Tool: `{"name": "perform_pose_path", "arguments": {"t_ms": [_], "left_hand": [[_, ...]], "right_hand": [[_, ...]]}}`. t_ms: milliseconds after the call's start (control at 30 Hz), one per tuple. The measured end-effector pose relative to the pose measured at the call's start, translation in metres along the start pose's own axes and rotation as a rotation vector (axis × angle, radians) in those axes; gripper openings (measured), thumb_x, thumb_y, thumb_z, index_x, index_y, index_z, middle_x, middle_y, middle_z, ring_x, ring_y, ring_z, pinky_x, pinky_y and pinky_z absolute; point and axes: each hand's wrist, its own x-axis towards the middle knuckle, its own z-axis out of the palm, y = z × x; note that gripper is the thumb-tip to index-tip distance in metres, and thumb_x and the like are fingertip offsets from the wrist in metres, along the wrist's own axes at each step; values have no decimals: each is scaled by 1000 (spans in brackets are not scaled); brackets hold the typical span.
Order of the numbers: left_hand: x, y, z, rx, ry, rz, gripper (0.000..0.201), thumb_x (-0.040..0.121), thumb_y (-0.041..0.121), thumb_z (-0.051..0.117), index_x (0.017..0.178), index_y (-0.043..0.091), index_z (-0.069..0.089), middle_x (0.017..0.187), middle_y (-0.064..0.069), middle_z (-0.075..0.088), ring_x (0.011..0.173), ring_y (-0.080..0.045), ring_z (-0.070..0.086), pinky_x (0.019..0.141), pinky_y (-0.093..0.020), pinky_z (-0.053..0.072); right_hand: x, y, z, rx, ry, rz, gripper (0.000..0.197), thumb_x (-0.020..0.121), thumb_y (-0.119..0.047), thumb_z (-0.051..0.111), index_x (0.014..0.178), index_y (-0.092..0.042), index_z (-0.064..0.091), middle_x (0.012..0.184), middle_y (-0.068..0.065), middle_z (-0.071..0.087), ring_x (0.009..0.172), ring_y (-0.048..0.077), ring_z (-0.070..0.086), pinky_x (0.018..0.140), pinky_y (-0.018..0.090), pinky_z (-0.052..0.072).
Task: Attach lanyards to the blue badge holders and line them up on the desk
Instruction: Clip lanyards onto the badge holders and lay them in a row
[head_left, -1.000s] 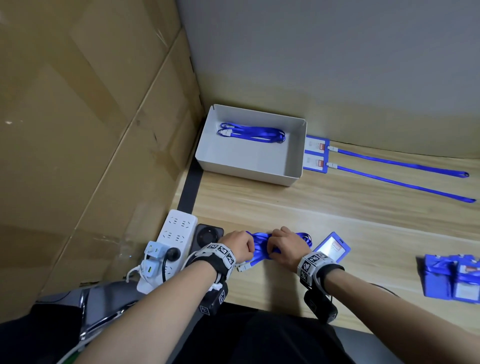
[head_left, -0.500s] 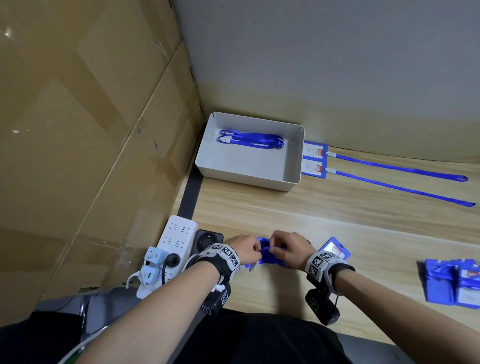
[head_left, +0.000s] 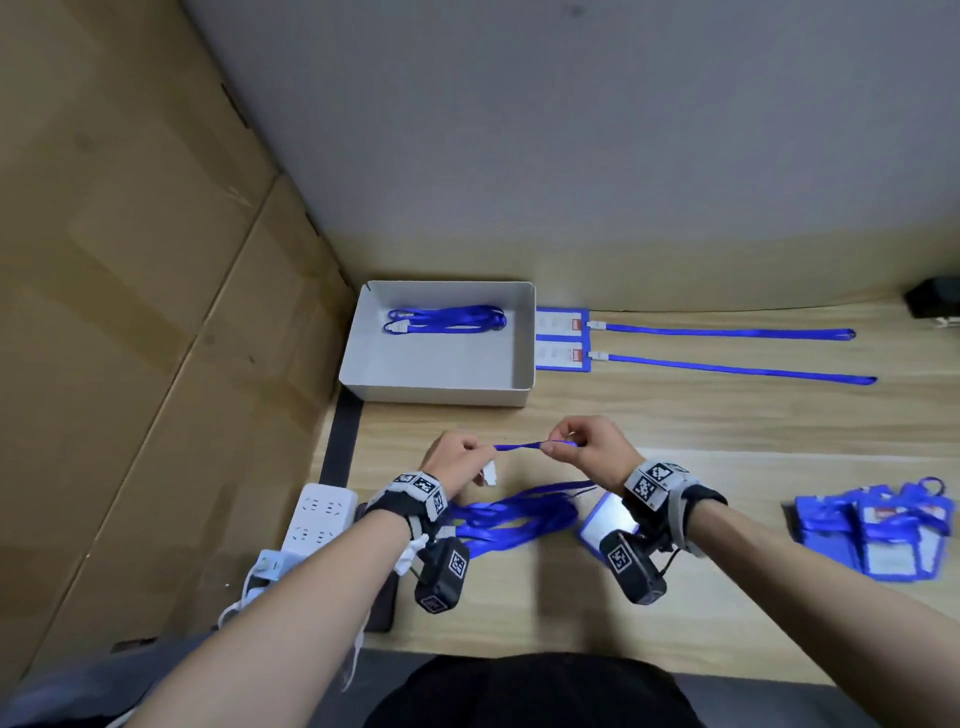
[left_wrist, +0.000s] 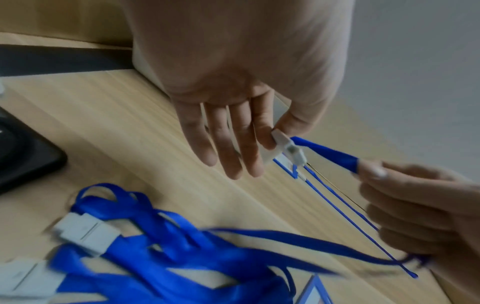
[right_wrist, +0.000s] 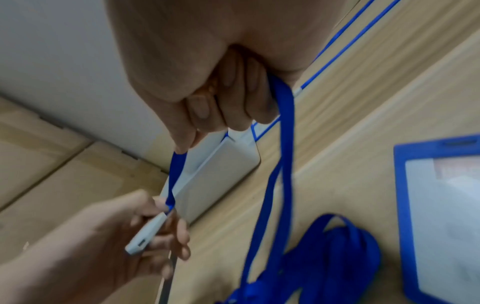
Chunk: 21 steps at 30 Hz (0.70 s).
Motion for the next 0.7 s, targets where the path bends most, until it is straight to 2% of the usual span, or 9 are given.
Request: {"name": "perform_pose_path", "arguments": {"t_ms": [100, 233, 367, 433, 567, 633, 700], "left_hand": [[5, 18, 0, 38, 38, -28, 19, 61, 35, 56, 53, 18, 58, 59, -6, 68, 54, -17, 64, 55, -27, 46], [6, 47, 8, 62, 72, -57, 16, 76, 31, 59, 68, 18, 60, 68, -5, 70, 55, -15, 68, 50, -23, 45], [5, 69, 27, 52, 84, -95, 18, 83, 29, 57, 68, 18, 59, 69, -4, 72, 59, -17, 71, 49, -20, 42], [3, 78, 43, 19, 47, -99, 18, 86, 26, 56, 69, 18, 58, 69, -4, 72, 66, -20, 74, 47, -19, 40], [0, 93, 83, -128, -73, -118, 13, 95, 16, 54, 85, 11, 61, 84, -15, 74, 52, -12, 68, 41, -19, 39], [-3, 98, 104, -147, -145, -126, 12, 96, 15, 56, 88, 9, 61, 80, -14, 72, 52, -13, 66, 41, -19, 40], [-7, 99, 124, -162, -202, -127, 13, 97, 16, 59, 87, 8, 61, 72, -12, 67, 49, -13, 63, 39, -19, 41]], "right_hand": [[-12, -12, -36, 7, 13, 5, 19, 88, -22, 72, 74, -15, 63, 54, -14, 53, 47, -1, 42, 51, 12, 35], [-23, -17, -84, -1, 30, -1, 27, 92, -24, 68, 67, -18, 60, 47, -15, 47, 49, 5, 37, 49, 17, 33], [-29, -5, -132, -74, 79, -22, 34, 93, -24, 66, 60, -21, 59, 46, -14, 41, 50, 9, 35, 52, 23, 31], [-31, 9, -154, -104, 117, -7, 32, 92, -25, 67, 61, -20, 62, 45, -15, 43, 51, 9, 36, 55, 25, 32], [-42, 52, -193, -159, 225, 75, 28, 90, -29, 68, 64, -20, 68, 53, -10, 45, 56, 13, 39, 57, 29, 32], [-51, 77, -207, -186, 270, 121, 26, 89, -30, 68, 66, -19, 71, 55, -4, 44, 56, 15, 38, 57, 30, 31], [-63, 101, -218, -171, 307, 168, 25, 89, -30, 68, 70, -15, 73, 53, -2, 41, 53, 17, 37, 49, 26, 32]]}}
